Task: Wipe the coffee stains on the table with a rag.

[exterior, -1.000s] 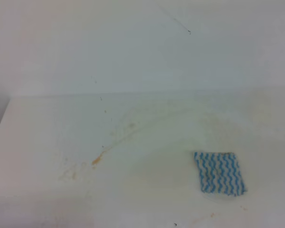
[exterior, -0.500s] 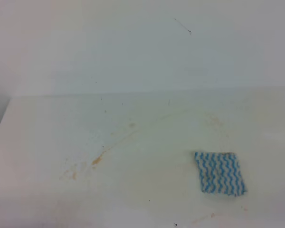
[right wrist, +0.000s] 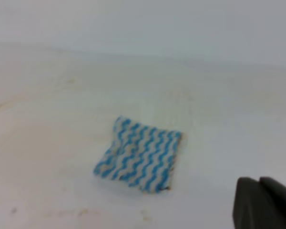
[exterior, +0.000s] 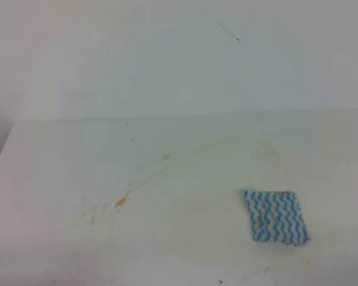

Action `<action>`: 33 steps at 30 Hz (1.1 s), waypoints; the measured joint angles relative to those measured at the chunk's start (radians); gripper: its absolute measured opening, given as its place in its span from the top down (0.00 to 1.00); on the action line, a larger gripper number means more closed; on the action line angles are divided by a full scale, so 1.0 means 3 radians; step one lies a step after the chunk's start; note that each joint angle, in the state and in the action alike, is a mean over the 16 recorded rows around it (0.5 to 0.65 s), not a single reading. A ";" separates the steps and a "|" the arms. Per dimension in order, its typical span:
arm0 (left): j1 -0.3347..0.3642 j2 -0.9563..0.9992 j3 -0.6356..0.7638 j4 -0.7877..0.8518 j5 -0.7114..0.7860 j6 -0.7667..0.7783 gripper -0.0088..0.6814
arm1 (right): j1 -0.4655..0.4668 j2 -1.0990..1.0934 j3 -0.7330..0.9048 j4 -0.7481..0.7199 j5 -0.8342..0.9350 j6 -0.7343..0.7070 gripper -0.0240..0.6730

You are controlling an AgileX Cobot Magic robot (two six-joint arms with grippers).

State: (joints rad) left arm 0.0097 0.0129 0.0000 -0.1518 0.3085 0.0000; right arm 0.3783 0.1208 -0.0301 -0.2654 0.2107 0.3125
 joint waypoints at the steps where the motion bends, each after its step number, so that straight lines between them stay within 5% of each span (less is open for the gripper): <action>1: 0.0000 0.0000 0.0000 0.0000 -0.0003 0.0000 0.99 | -0.0099 -0.0047 0.0047 0.0015 -0.0045 -0.0002 0.97; 15: 0.0000 0.0000 0.0008 0.0000 -0.0003 0.0000 0.99 | -0.1353 -0.0441 0.0191 0.0464 0.0344 -0.0678 0.97; 33: 0.0000 0.0000 0.0062 0.0001 0.0000 0.0000 0.99 | -0.1460 -0.0442 0.0185 0.0584 0.0516 -0.1244 0.97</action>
State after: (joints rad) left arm 0.0097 0.0129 0.0187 -0.1515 0.3085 0.0000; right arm -0.0597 -0.0118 0.0253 -0.0900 0.3656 -0.0609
